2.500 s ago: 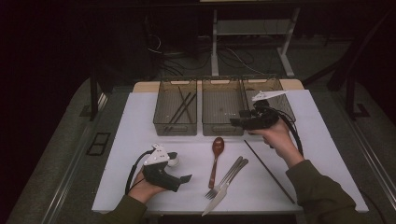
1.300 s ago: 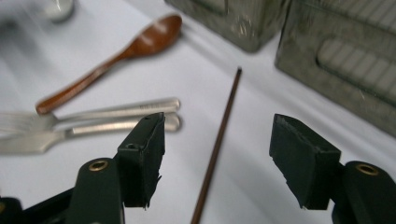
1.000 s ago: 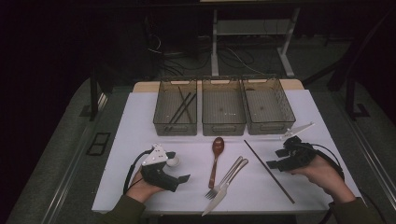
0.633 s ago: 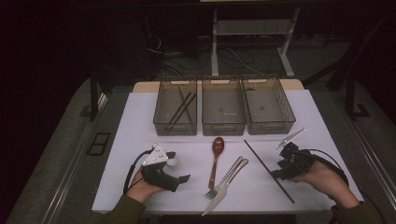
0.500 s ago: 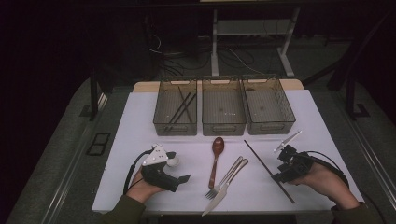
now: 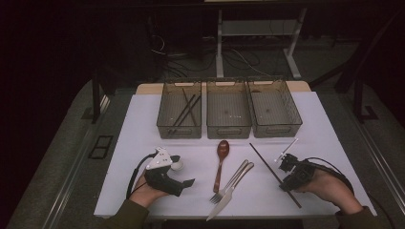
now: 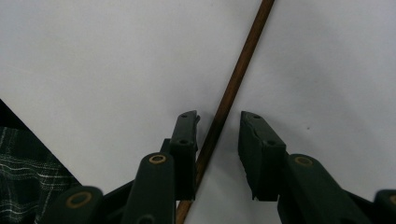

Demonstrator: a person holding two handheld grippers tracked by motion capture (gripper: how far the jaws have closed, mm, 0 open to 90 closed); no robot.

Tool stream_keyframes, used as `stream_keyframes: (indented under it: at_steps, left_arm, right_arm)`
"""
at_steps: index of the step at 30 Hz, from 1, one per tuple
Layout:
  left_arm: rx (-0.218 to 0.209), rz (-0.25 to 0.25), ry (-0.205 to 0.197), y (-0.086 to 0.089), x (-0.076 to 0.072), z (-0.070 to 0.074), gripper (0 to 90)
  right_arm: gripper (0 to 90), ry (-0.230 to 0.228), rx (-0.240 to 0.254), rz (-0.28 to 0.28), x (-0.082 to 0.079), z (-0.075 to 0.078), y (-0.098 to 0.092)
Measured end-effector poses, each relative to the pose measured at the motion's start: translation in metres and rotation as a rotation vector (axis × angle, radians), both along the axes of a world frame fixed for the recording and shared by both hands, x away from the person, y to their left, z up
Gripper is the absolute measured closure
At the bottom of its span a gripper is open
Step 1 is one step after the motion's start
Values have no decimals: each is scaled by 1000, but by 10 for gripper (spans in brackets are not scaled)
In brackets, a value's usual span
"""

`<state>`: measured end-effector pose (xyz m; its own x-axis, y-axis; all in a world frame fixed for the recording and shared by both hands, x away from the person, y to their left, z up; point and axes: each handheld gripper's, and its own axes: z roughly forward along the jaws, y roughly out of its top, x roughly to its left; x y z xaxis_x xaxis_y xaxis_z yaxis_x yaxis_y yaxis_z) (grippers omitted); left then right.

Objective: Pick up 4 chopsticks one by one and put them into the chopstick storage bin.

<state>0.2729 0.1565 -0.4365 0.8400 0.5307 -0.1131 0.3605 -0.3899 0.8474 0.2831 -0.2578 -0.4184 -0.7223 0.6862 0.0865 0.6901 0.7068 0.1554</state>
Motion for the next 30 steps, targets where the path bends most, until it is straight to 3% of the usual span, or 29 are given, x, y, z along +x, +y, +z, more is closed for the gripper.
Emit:
stream_keyframes:
  at_steps: [16,27,30]
  left_arm:
    - [5,-1,3,0,0,0,0]
    - [3,-1,3,0,0,0,0]
    - [2,-1,3,0,0,0,0]
  right_arm:
    - [816,-13,-65,-2,1,0,4]
    - [845,-9,-45,-13,2,0,0]
    - [846,-32,-38,-21,3,1,-4]
